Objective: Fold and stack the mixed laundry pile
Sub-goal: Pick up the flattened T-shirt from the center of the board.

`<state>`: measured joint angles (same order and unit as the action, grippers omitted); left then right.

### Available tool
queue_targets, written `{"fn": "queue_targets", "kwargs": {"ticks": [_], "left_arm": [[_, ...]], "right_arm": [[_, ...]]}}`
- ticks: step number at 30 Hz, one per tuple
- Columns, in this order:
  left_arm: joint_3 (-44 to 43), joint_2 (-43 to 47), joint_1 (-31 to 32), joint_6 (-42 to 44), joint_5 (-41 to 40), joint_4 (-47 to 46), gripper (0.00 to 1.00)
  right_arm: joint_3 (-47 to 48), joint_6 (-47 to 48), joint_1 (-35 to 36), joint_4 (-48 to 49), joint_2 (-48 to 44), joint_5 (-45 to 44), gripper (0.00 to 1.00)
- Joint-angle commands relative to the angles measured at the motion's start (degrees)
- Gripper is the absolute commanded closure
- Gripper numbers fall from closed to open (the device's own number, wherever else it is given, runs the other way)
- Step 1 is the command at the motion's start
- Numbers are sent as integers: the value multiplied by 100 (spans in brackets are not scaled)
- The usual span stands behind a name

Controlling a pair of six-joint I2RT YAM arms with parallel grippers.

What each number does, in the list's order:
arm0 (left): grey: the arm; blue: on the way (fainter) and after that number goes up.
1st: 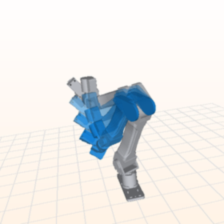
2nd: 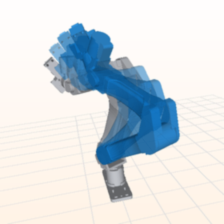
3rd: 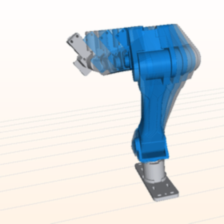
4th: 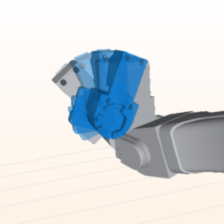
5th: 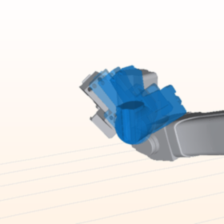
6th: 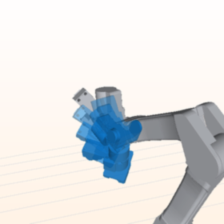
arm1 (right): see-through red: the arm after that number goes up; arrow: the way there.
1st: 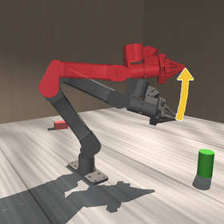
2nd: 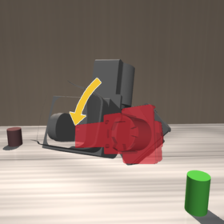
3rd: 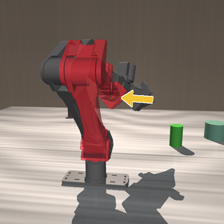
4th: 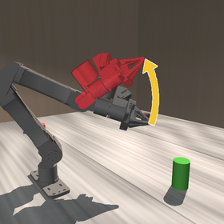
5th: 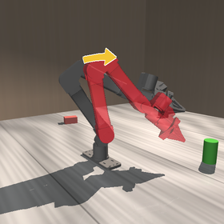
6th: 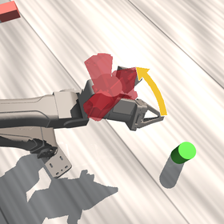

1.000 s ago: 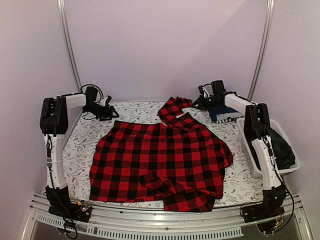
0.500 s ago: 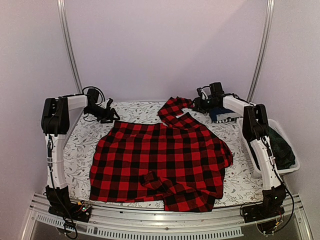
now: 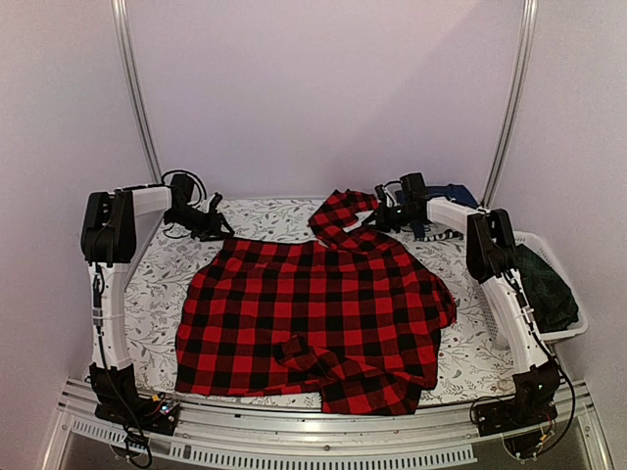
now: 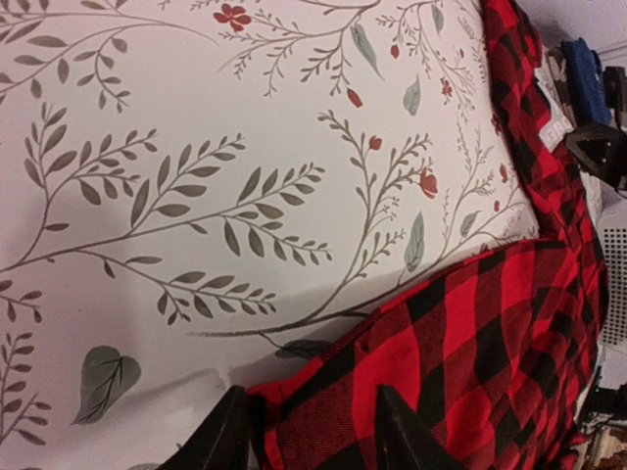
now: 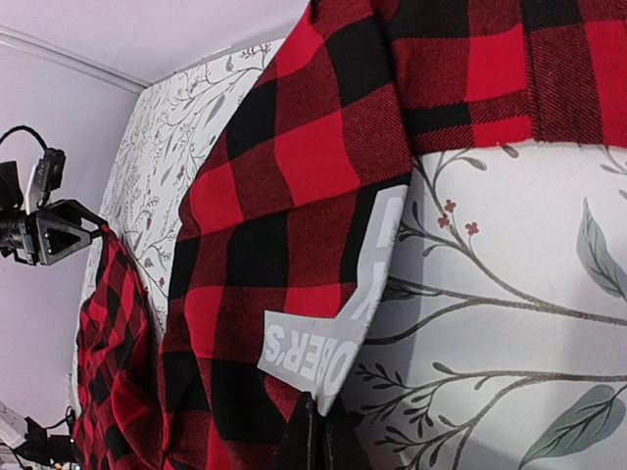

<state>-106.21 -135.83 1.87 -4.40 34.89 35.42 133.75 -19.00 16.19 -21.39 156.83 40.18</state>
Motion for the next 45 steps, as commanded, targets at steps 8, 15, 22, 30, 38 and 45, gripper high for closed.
{"fn": "queue_targets", "kwargs": {"ticks": [8, 15, 22, 30, 38, 45], "left_arm": [[-210, -329, 66, -43, 556, -79, 74], [-221, -242, 73, -143, 595, -194, 100], [-174, 69, -30, -490, 407, -694, 100], [-56, 509, -59, -467, 399, -1128, 100], [599, 1001, -72, -259, 384, -1407, 100], [1500, 1651, -73, -106, 303, -2096, 100]], "right_arm": [[137, -97, -208, 305, -396, 34, 100], [133, -128, -253, 516, -576, 172, 100], [168, -412, -375, 842, -674, 180, 100], [205, -388, -386, 744, -822, 249, 100], [-150, -262, -388, 633, -1379, 329, 100], [-1573, -103, -378, 826, -2412, 401, 100]]}}
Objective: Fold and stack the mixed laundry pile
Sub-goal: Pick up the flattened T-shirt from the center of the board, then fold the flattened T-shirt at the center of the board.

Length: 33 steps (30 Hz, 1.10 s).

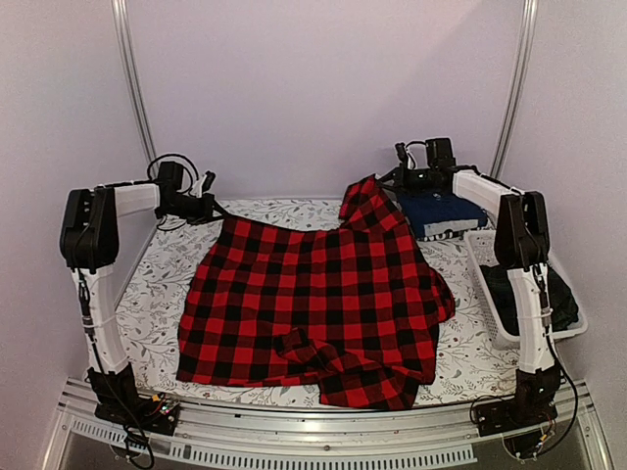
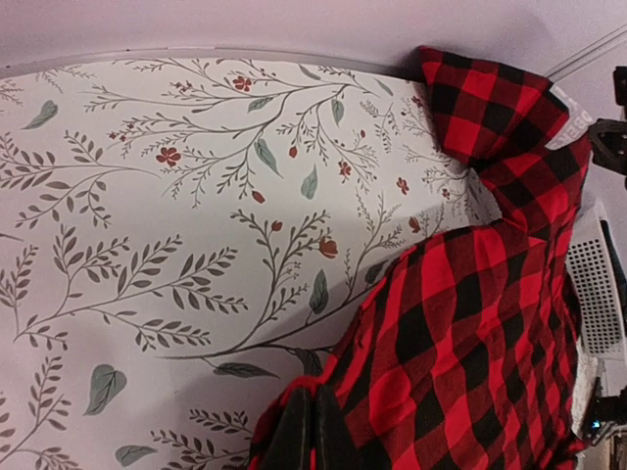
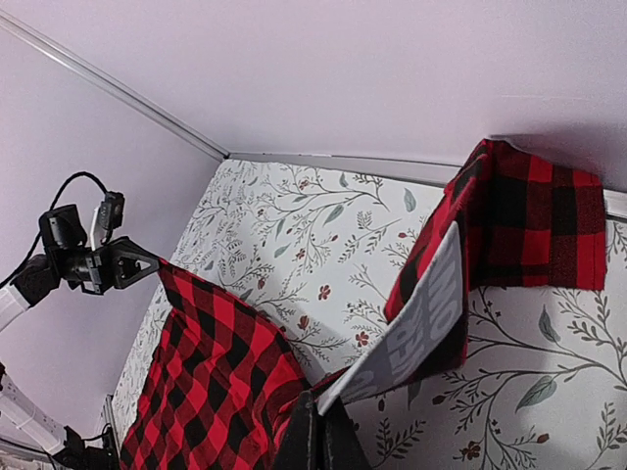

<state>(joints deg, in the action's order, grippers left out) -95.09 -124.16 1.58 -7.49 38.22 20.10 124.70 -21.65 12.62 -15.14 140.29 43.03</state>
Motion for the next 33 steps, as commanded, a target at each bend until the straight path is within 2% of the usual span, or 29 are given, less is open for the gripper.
{"fn": "queue_targets", "kwargs": {"ticks": [1, 6, 14, 23, 30, 31, 33], "left_arm": [[527, 575, -44, 235, -14, -656, 100], [1202, 1059, -44, 424, 27, -960, 100], [2190, 1790, -20, 585, -84, -859, 100], [3592, 2939, 9, 564, -576, -919, 100], [4101, 3341, 9, 582, -959, -612, 100], [4156, 3376, 9, 573, -1059, -546, 96], [4242, 3450, 9, 549, -1202, -421, 78]], "right_arm": [[-867, 196, -23, 230, -878, 118, 100], [-1879, 282, 1, 344, -1534, 208, 100], [-3397, 335, 182, 598, -2645, 226, 100], [-5512, 95, 385, 1048, -4024, 165, 100], [-6666, -56, 499, 1043, -4877, 106, 100], [-6799, -58, 533, 1032, -4942, 121, 100], [-6998, -59, 578, 925, -4947, 190, 100]]}}
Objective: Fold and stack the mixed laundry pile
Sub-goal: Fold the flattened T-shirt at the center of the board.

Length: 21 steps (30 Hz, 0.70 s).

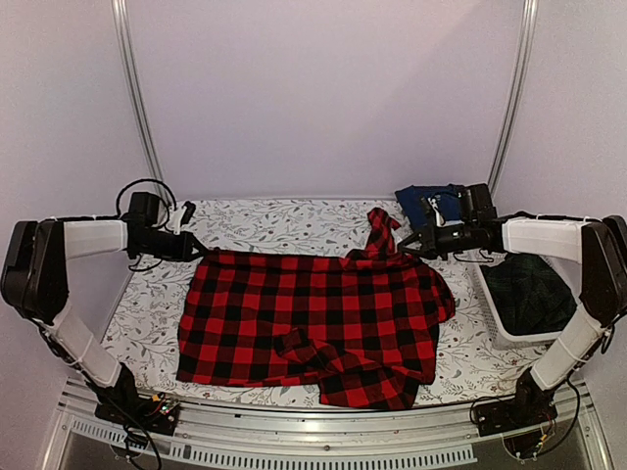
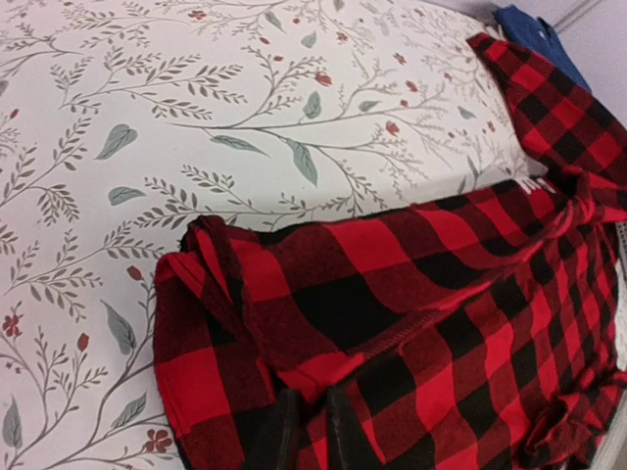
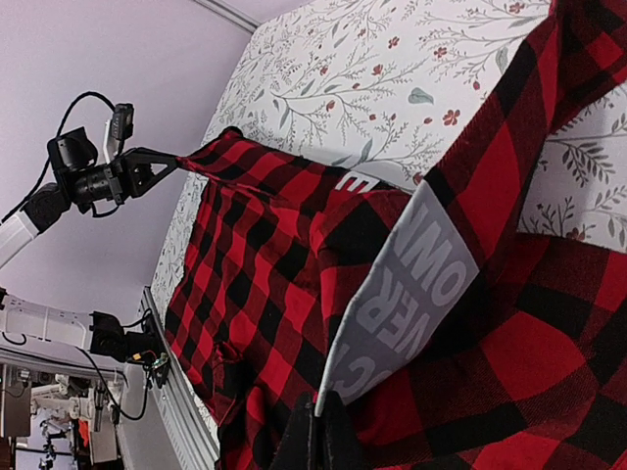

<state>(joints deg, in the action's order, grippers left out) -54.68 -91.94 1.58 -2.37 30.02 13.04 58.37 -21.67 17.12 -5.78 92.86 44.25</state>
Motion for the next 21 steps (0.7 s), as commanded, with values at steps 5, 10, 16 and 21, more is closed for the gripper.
{"fn": "queue_targets", "kwargs": {"ticks": [5, 10, 16, 21], "left_arm": [[505, 806, 12, -50, -732, 98, 42], [566, 1350, 21, -170, -618, -524, 22], [-288, 355, 424, 22, -369, -18, 29], [-912, -578, 1011, 123, -457, 246, 36]], "right_arm": [[-405, 203, 133, -706, -157, 314, 68], [-55, 359, -162, -1047, -313, 51, 51], [954, 324, -228, -1343, 468, -399, 49], [1744, 208, -131, -1416, 1279, -458, 52]]}}
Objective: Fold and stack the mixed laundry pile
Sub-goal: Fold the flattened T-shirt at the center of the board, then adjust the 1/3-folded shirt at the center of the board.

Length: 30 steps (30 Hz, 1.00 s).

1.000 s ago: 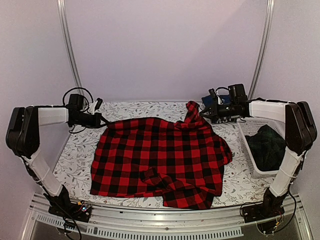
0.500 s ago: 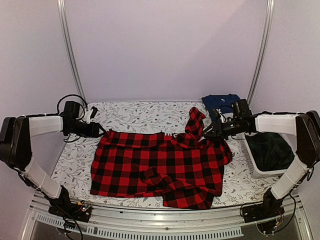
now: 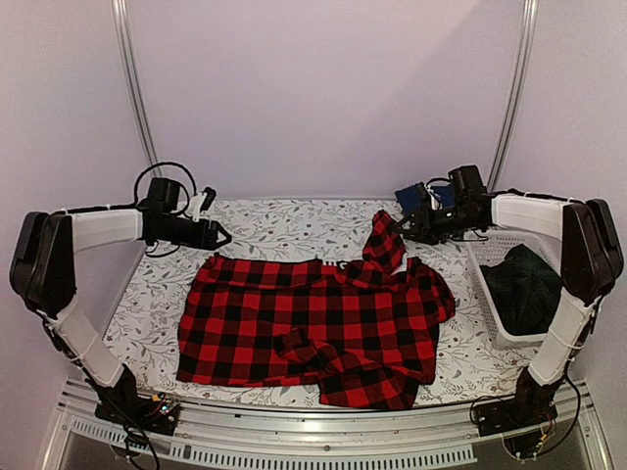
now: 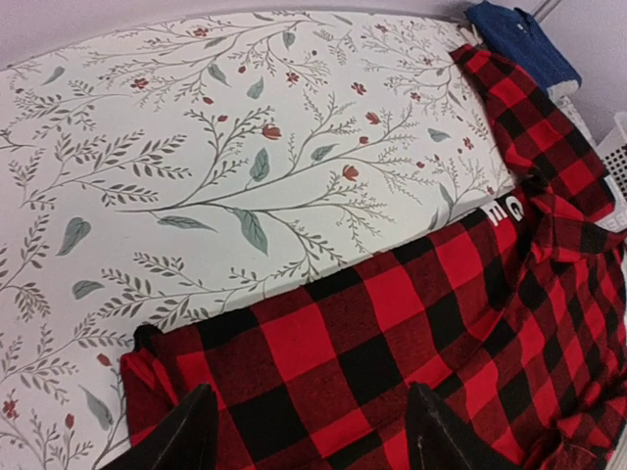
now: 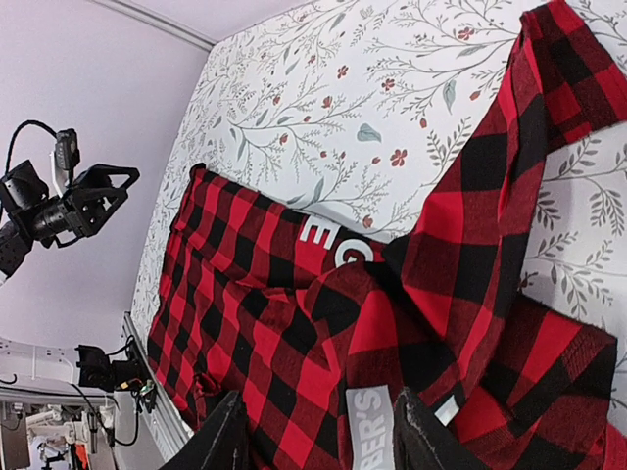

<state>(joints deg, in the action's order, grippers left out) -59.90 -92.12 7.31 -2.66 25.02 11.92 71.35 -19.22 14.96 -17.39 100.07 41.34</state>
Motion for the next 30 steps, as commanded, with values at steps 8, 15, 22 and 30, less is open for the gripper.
{"fn": "queue_targets", "kwargs": {"ticks": [8, 15, 22, 30], "left_arm": [[-798, -1512, 615, 173, -298, 770, 41], [-630, -1446, 561, 248, -559, 733, 41], [-435, -459, 543, 138, -239, -155, 3], [-934, 144, 467, -17, -534, -621, 0]], "right_arm": [[386, 118, 491, -615, 1479, -175, 56], [-620, 283, 490, -842, 977, -112, 56], [744, 555, 290, -839, 648, -67, 41], [3106, 279, -244, -1592, 1870, -1403, 26]]}}
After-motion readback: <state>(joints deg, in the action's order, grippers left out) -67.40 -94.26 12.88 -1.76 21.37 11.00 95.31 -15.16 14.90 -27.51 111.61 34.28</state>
